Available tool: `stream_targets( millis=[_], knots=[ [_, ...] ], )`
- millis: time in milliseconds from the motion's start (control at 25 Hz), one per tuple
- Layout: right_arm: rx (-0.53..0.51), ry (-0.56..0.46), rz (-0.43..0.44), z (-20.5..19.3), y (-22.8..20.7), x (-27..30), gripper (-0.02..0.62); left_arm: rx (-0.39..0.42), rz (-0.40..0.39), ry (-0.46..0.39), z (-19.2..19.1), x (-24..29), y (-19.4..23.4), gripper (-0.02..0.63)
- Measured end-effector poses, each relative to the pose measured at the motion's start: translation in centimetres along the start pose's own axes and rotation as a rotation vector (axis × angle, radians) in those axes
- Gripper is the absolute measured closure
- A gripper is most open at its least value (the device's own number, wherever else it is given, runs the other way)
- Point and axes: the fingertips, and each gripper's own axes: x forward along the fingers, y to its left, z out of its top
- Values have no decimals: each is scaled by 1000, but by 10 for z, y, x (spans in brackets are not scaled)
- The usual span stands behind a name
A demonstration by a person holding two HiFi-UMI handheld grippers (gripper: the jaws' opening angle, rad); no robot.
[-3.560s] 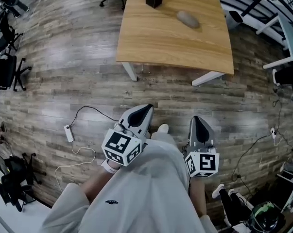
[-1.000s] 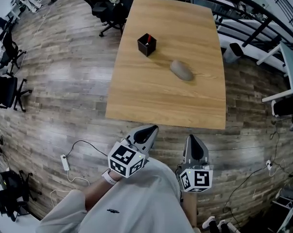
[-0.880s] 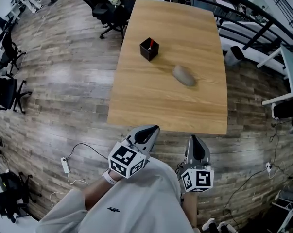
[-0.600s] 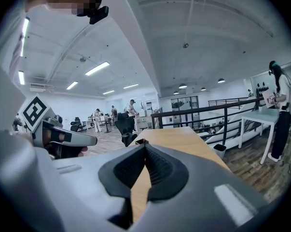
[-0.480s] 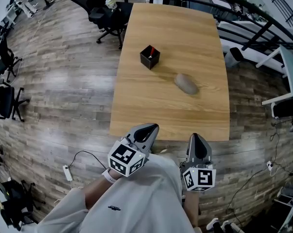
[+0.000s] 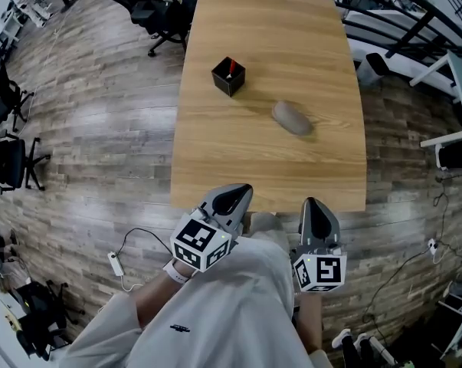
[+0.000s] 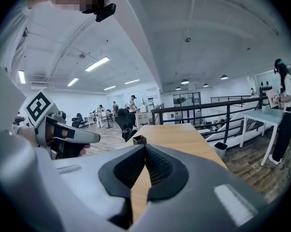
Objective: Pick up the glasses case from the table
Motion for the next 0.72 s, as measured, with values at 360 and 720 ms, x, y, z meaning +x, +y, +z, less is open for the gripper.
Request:
stream_targets(
  millis=[360,720],
  knots=[
    [-16,18,15,-1,-47,23,582,-2,22,32,4,39,-11,600],
    [-15,76,76,-19,-78,62,492,-16,61,72,-1,79,0,600]
  ],
)
